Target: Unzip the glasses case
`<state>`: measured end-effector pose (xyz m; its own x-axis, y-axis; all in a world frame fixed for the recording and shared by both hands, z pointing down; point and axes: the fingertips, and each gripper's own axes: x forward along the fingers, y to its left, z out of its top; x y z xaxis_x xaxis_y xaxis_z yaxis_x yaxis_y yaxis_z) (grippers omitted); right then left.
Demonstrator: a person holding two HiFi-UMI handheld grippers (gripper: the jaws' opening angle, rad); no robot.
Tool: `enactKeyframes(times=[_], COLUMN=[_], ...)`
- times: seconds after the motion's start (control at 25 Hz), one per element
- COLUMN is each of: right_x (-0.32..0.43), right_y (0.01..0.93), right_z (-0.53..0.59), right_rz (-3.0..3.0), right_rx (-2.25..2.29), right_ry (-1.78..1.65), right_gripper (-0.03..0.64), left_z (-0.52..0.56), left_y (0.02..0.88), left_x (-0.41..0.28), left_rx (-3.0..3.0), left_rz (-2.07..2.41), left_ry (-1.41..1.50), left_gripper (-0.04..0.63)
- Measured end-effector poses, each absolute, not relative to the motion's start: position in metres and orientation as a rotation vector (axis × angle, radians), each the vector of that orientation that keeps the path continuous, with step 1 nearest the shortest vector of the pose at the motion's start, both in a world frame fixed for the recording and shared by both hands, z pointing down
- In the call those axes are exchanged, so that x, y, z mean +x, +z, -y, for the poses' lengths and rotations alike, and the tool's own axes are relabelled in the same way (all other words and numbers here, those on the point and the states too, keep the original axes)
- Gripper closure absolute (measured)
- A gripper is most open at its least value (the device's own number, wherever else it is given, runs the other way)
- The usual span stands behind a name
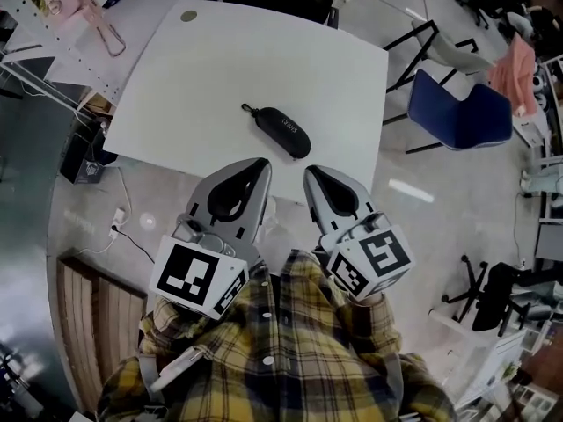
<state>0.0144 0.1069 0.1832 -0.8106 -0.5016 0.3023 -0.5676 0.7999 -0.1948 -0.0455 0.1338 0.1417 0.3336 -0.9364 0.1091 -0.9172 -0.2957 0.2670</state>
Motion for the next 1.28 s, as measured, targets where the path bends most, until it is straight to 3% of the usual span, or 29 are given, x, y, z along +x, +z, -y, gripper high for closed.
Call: enactKeyframes(times=[0.48, 1.28], right_x=[0.023, 0.030], right_y=[0.186, 0.229], right_z=[0.007, 0.029], right_rz=[2.717, 2.577], right_rx=[0.878, 1.057], right_ry=[0.423, 0.585], right_gripper=[0.618, 0.618], left_z=[-0.012, 0.042], left_y=[0.149, 0.217], left_x=[-0.044, -0.028], left_rx=[2.336, 2.508], left_rz=[1.596, 1.221], left_ry=[-0.050, 0.352], left_gripper=[0.589, 0.586])
